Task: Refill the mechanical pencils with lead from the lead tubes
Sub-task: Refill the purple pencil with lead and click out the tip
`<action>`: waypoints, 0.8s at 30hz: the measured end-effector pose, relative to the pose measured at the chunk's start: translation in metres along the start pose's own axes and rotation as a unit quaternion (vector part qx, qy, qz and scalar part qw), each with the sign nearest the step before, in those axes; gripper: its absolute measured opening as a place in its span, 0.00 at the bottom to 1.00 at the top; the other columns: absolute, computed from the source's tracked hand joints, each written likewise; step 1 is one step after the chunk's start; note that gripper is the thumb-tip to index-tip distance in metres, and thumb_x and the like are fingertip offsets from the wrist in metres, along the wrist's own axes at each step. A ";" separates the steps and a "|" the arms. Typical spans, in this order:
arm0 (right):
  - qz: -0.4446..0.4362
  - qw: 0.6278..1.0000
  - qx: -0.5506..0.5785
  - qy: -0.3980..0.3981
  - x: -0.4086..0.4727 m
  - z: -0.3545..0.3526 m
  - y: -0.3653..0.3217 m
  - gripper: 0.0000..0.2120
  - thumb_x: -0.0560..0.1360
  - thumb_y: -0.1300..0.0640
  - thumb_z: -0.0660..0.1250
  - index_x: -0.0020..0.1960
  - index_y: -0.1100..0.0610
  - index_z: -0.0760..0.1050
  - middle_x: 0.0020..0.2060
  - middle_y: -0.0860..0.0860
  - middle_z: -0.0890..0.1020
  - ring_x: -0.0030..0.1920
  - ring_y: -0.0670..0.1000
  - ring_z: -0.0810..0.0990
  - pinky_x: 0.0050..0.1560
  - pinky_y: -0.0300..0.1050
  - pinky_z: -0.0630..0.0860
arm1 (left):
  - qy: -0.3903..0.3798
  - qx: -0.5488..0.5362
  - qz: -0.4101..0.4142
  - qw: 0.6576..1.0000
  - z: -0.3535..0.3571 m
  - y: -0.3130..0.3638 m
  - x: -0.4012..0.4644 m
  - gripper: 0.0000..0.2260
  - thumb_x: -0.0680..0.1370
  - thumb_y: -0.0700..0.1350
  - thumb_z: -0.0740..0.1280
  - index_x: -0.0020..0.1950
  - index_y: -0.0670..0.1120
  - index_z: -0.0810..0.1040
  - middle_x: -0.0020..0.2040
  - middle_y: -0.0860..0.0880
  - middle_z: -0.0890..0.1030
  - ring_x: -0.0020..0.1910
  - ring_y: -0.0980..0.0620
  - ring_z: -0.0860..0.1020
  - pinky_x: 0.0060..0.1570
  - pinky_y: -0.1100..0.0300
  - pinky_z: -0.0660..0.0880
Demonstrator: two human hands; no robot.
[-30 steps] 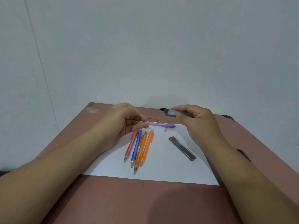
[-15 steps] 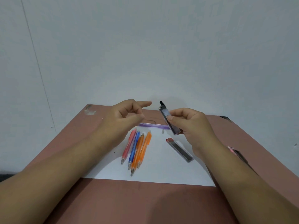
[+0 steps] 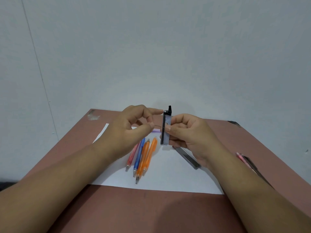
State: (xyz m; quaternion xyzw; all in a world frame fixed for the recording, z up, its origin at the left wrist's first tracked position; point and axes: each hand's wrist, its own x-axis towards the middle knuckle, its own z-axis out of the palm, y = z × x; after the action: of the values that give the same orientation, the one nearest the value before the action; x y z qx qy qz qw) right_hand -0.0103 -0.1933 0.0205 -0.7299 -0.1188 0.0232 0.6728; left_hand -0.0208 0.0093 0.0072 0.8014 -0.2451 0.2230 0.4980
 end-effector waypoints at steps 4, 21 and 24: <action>0.016 1.000 0.018 -0.019 0.000 0.002 -0.002 0.08 0.78 0.65 0.69 0.57 0.63 0.77 0.44 0.57 0.88 0.45 0.55 0.88 0.40 0.41 0.84 | 0.011 0.016 0.034 0.999 0.000 0.001 -0.001 0.03 0.75 0.49 0.64 0.42 0.53 0.75 0.60 0.64 0.81 0.63 0.55 0.77 0.55 0.60 0.73; -0.025 0.998 -0.027 0.052 0.005 0.000 -0.001 0.22 0.78 0.65 0.72 0.66 0.49 0.70 0.43 0.54 0.87 0.41 0.55 0.88 0.36 0.46 0.83 | 0.061 -0.093 -0.086 0.990 0.000 -0.004 0.003 0.05 0.82 0.40 0.64 0.46 0.42 0.77 0.56 0.59 0.85 0.59 0.62 0.80 0.62 0.55 0.75; -0.033 0.997 -0.041 0.058 0.005 0.000 -0.001 0.26 0.77 0.64 0.72 0.69 0.45 0.68 0.43 0.53 0.87 0.42 0.53 0.88 0.42 0.51 0.85 | 0.065 -0.092 -0.106 0.988 0.000 -0.008 0.005 0.06 0.82 0.41 0.64 0.47 0.43 0.77 0.55 0.59 0.85 0.57 0.61 0.80 0.59 0.54 0.76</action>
State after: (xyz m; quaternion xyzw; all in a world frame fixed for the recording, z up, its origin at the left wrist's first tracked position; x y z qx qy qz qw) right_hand -0.0056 -0.1926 0.0220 -0.7530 -0.1042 -0.0461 0.6481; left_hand -0.0124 0.0115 0.0047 0.7578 -0.1449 0.1969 0.6050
